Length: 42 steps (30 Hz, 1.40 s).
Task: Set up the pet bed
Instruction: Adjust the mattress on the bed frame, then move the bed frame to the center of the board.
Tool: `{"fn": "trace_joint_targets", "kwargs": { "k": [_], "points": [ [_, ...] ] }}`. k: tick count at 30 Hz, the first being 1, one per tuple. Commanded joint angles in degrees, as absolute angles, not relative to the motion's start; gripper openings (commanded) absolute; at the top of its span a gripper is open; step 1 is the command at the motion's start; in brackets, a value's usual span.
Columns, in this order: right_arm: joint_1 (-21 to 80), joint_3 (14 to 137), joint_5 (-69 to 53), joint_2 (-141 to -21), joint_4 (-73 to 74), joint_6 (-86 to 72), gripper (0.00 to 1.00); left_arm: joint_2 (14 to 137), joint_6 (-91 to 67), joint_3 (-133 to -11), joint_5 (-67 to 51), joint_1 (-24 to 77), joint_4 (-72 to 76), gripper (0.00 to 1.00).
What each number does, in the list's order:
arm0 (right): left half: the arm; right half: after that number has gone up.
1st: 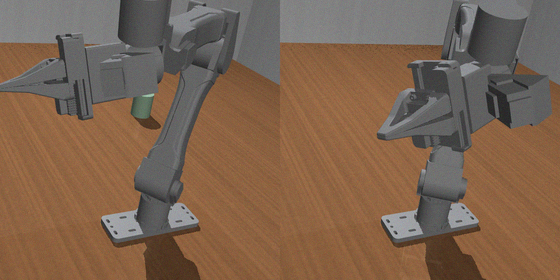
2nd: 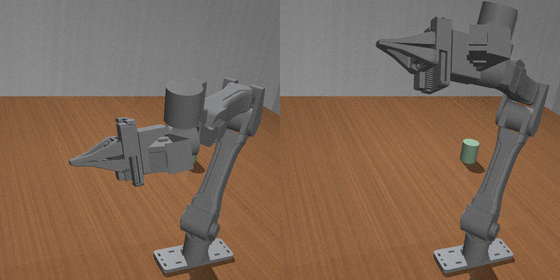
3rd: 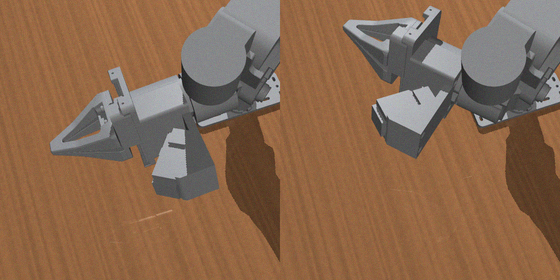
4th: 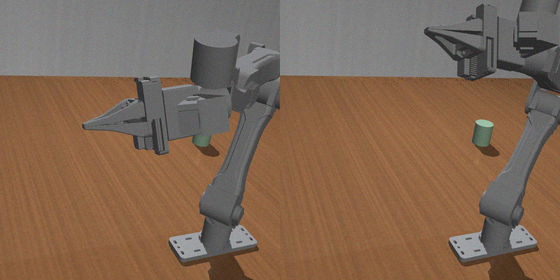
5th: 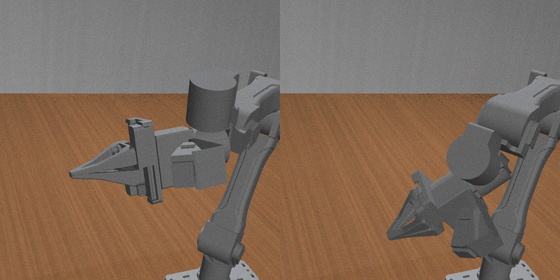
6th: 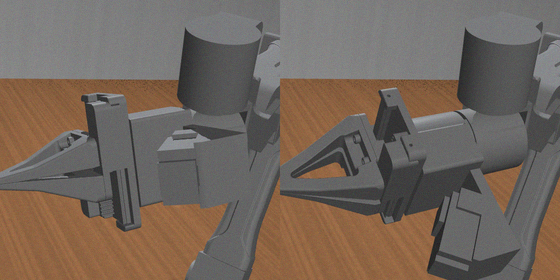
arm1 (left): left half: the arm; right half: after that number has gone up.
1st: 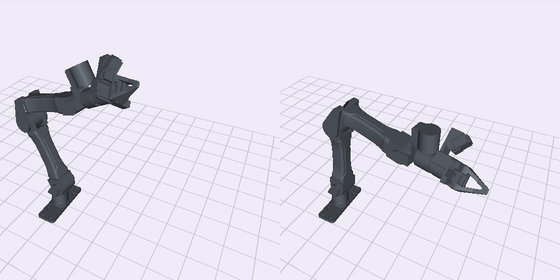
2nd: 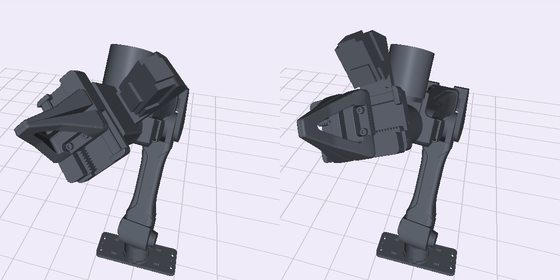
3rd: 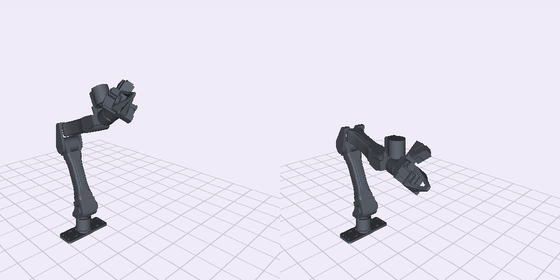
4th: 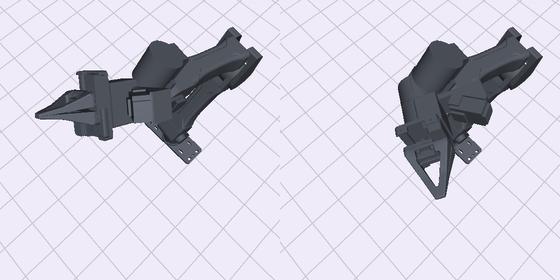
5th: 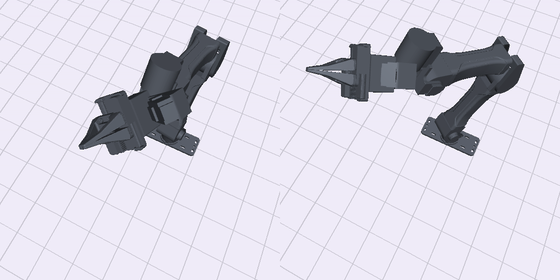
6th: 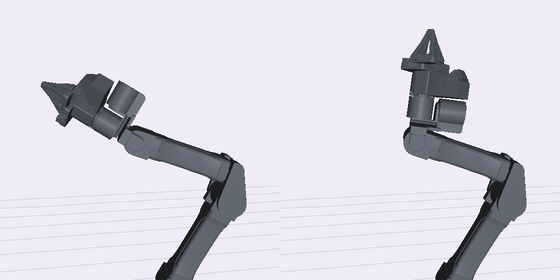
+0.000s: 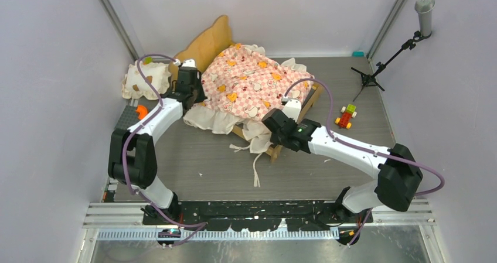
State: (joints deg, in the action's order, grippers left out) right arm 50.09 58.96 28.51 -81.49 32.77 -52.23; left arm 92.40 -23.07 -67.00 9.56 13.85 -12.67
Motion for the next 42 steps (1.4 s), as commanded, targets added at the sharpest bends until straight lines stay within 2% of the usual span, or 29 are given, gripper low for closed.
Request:
{"fn": "trace_joint_targets", "kwargs": {
  "k": [1,10,12,16,20,22,25,27,29,31,35,42],
  "points": [
    [50.38,61.53,30.93,-76.56,41.35,-50.19,0.01,92.45,-20.77,-69.48,14.45,13.62,-10.12,0.00],
    [50.44,62.80,33.49,-75.76,49.33,-46.85,0.01,93.67,-20.39,-69.81,18.36,11.36,-10.81,0.00],
    [50.40,62.40,33.01,-75.65,48.06,-46.62,0.10,93.62,-20.35,-69.67,17.69,11.21,-10.66,0.00],
    [50.51,61.92,31.65,-73.42,45.99,-46.49,0.39,92.69,-20.30,-69.44,17.27,11.22,-10.21,0.00],
    [50.62,60.46,32.33,-66.95,45.63,-46.61,0.55,90.45,-21.04,-69.58,16.77,11.20,-10.99,0.01],
    [50.62,59.21,32.45,-63.57,45.53,-47.39,0.59,88.11,-21.87,-68.83,16.16,11.24,-10.90,0.06],
    [50.67,57.01,32.31,-60.49,46.35,-50.94,0.61,83.88,-22.93,-67.15,14.61,11.32,-10.85,0.16],
    [50.62,55.93,32.77,-60.73,48.04,-53.17,0.61,81.36,-23.83,-65.69,12.93,11.25,-11.29,0.31],
    [50.57,54.27,33.37,-61.09,47.91,-55.03,0.57,79.63,-24.00,-64.52,9.74,11.28,-11.45,0.42],
    [50.49,52.73,32.59,-61.43,45.91,-55.67,0.55,78.67,-24.37,-63.33,6.50,11.23,-11.64,0.48],
    [50.48,51.27,29.01,-62.93,41.45,-55.76,0.55,78.15,-24.77,-61.19,1.74,11.27,-10.65,0.50],
    [50.54,49.58,25.56,-63.64,35.77,-56.04,0.57,76.97,-24.75,-60.20,0.44,11.28,-10.12,0.50]
  ]
}}
